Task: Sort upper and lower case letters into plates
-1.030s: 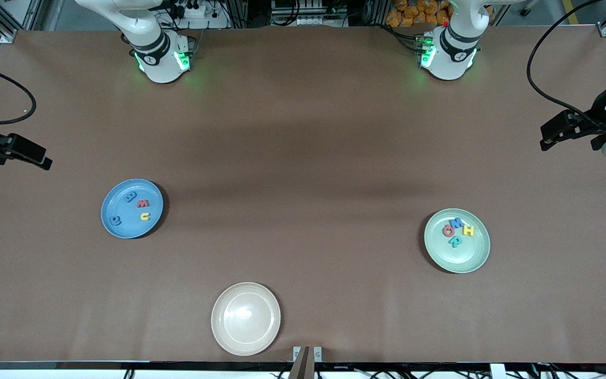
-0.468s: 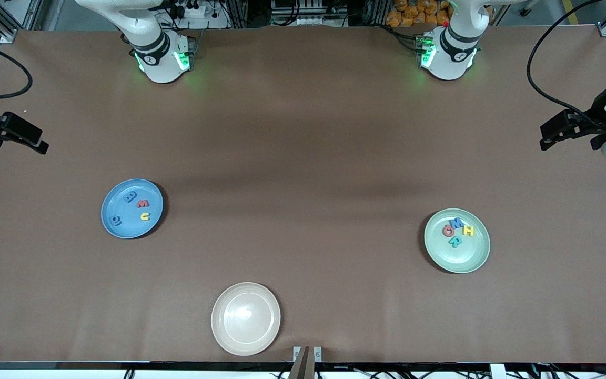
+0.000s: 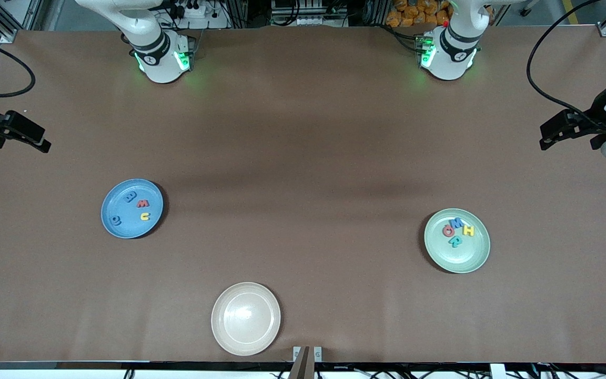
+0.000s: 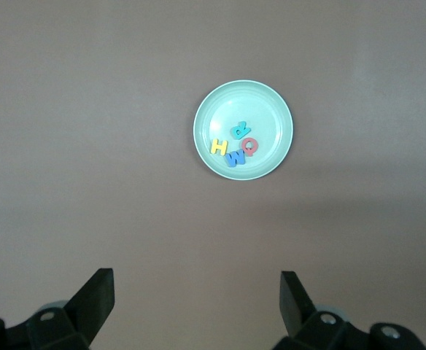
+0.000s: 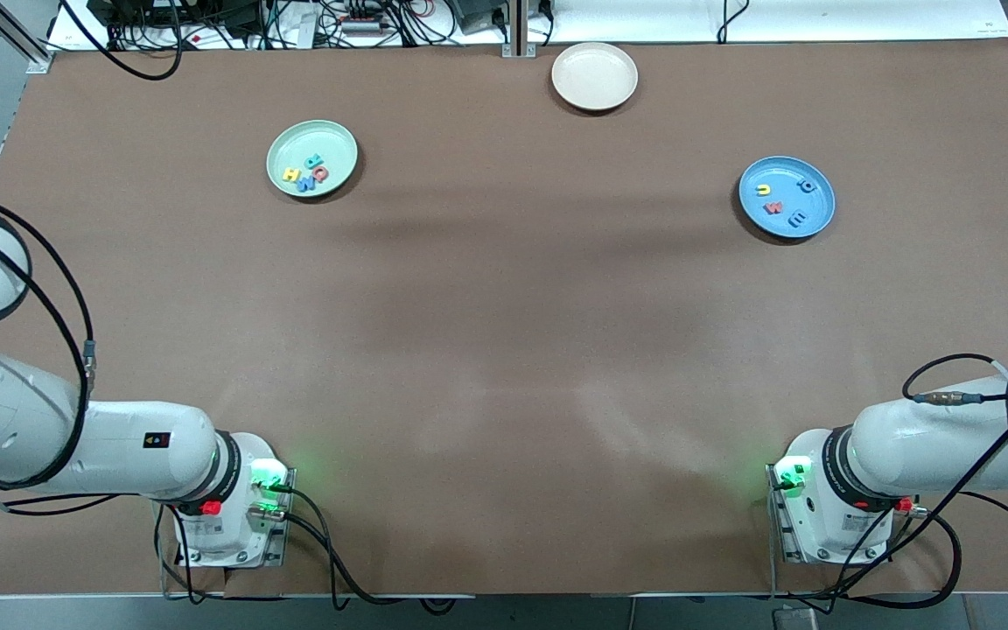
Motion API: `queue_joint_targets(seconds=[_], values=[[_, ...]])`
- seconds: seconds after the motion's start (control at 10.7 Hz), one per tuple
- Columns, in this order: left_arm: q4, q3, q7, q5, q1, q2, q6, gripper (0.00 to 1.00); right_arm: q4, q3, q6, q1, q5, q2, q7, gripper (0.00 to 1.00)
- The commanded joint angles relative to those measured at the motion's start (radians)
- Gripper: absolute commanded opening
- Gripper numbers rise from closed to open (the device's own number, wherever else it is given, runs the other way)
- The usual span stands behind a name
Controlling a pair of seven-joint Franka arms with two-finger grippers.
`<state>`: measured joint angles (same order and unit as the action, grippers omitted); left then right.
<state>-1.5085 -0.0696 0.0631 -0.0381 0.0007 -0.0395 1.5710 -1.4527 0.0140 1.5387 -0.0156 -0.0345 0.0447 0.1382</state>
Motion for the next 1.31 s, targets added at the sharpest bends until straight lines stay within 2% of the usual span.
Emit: queue_joint_targets(seconds=[0.0, 1.22], values=[[-0.012, 0.011, -0.031, 0.03, -0.005, 0.02, -0.009, 1.0, -0.032, -0.014, 0.012, 0.014, 0.011, -0.029, -0.002, 1.0], [-0.009, 0.024, -0.017, 0.033, -0.015, 0.016, -0.008, 1.0, -0.031, -0.02, 0.023, 0.016, 0.034, -0.042, -0.002, 1.0]])
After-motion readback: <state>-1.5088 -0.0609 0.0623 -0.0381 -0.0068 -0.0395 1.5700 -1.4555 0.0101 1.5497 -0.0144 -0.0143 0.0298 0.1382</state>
